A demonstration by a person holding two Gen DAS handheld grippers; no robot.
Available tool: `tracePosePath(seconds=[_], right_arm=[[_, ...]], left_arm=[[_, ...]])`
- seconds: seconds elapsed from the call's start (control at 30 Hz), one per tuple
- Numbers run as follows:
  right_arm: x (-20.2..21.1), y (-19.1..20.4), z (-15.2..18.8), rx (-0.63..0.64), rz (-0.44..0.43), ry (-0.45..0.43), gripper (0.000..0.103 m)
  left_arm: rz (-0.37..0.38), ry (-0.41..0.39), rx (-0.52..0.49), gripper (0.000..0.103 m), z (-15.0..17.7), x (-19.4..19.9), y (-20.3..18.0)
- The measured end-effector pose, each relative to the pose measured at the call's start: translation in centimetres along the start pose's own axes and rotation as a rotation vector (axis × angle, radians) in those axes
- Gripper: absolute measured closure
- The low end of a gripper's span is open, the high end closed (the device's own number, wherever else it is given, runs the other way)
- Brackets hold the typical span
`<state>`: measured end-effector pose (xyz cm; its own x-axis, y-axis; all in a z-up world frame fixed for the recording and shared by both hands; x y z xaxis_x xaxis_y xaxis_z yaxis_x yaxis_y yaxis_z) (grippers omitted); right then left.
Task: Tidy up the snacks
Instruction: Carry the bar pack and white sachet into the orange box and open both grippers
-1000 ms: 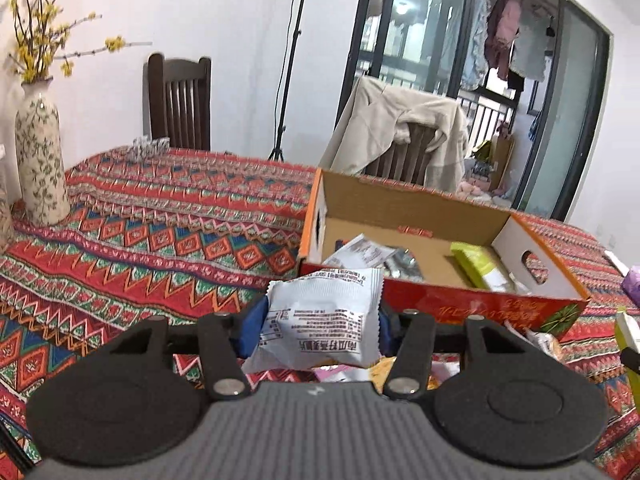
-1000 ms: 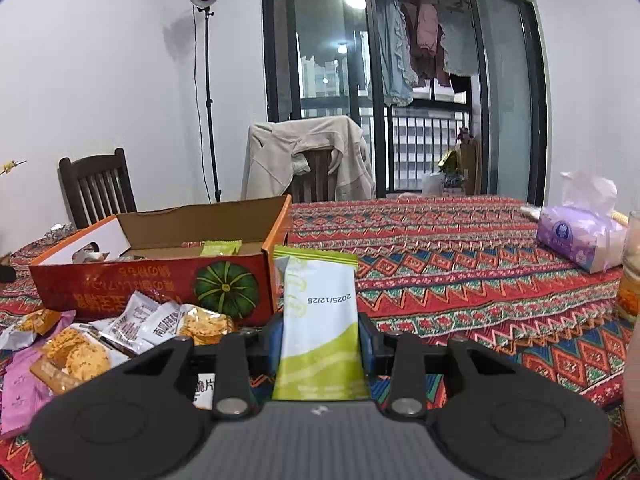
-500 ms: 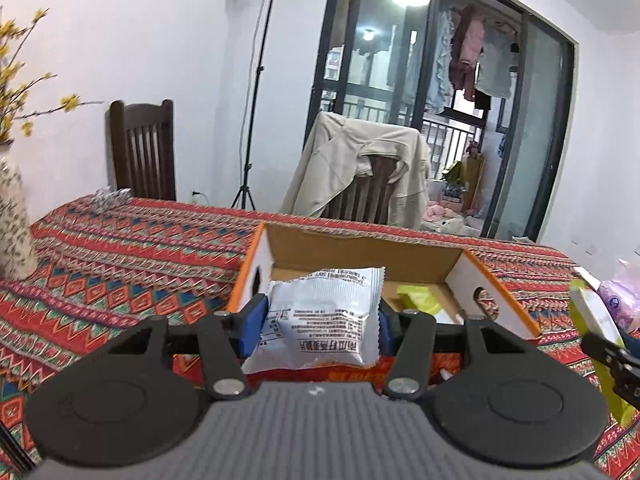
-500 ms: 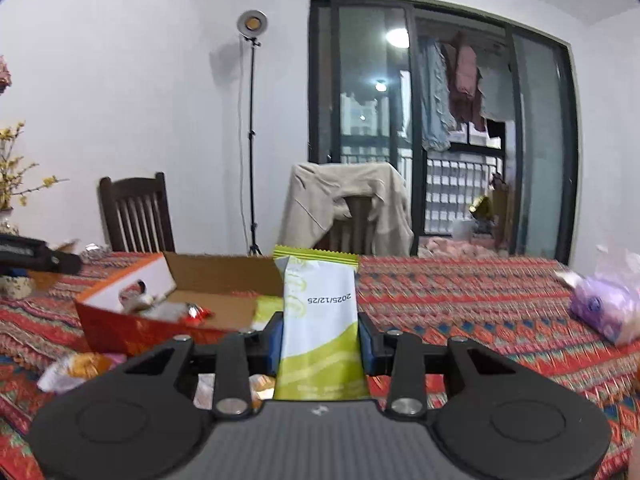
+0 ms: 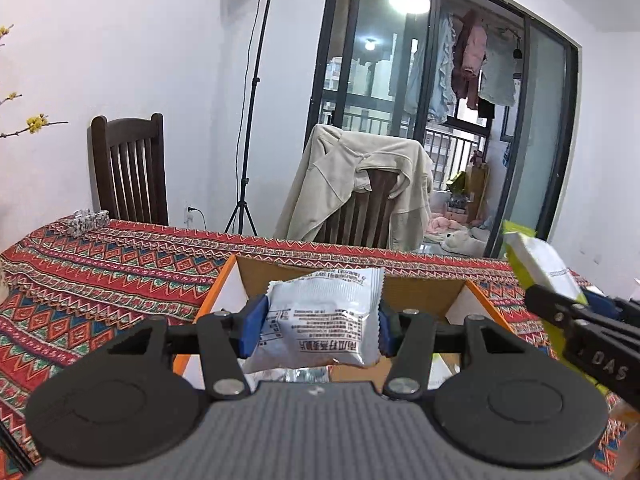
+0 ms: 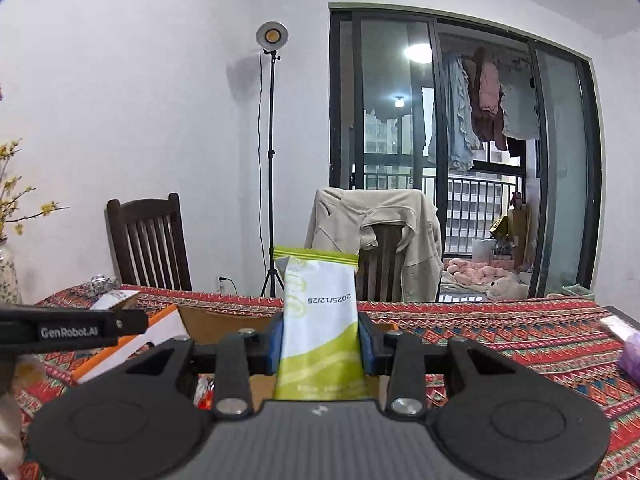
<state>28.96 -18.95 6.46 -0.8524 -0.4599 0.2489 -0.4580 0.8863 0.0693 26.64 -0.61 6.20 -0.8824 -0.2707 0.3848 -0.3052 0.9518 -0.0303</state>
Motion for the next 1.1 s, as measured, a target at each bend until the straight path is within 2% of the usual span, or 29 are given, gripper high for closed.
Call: tracePosePath(seconds=[0.2, 0.27, 0.43, 0.6, 0.67, 0.7, 0.77, 0.8, 0.83, 0.87, 1.1], right_arm=[[-4.1, -1.1, 0.6, -0.042, 0.024, 0.017, 0.067], [-4.8, -1.4, 1.5, -0.039, 0.031, 0.023, 0.067], [-6.5, -2.4, 3.3, -0.057, 0.013, 0.1, 0.067], [-7.0, -2.5, 4.0, -0.067, -0.007, 0.138, 0.065], [-6.9, -2.6, 4.1, -0.075, -0.023, 0.14, 0.063], [-6.9, -2.8, 4.0, -0.079, -0.023, 0.14, 0.06], [-6.7, -3.0, 4.1, -0.091, -0.022, 0.141, 0.04], [-6.6, -3.1, 4.1, -0.097, -0.021, 0.138, 0.023], [-6.5, -3.3, 4.1, -0.102, -0.023, 0.137, 0.008], [-6.4, -3.4, 4.0, -0.106, -0.025, 0.136, 0.002], [-6.5, -3.8, 4.0, -0.126, -0.022, 0.137, 0.0]], left_arm=[[-0.036, -0.011, 0.0, 0.049, 0.1, -2.9, -0.9], [-0.028, 0.016, -0.014, 0.049, 0.8, -3.9, -0.7], [-0.029, 0.069, -0.028, 0.049, 1.9, -5.8, -0.3], [-0.044, 0.109, -0.025, 0.048, 2.6, -6.6, 0.2], [-0.031, 0.132, -0.004, 0.043, 2.8, -6.9, 0.5], [-0.027, 0.138, 0.006, 0.038, 2.8, -7.0, 0.8], [-0.037, 0.136, 0.026, 0.017, 2.9, -6.9, 1.2], [-0.046, 0.126, 0.033, 0.012, 2.9, -6.7, 1.3], [-0.056, 0.12, 0.039, 0.0, 2.8, -6.7, 1.5], [-0.062, 0.111, 0.049, 0.0, 2.8, -6.5, 1.6], [-0.063, 0.111, 0.059, 0.0, 2.7, -6.6, 1.7]])
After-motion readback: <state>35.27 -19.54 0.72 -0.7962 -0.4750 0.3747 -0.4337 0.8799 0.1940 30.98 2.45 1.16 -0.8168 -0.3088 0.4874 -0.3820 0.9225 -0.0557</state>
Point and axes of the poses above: each gripper's, at about its wrist camera, not at the fingertips, and x roughly against the way its jaws point, y to its left, z to its underside, the point moved 2 cm from there along -x, roughly the way its jaws point, and after that the axes turned 15 degrees about -z, right-handed, at the moved point
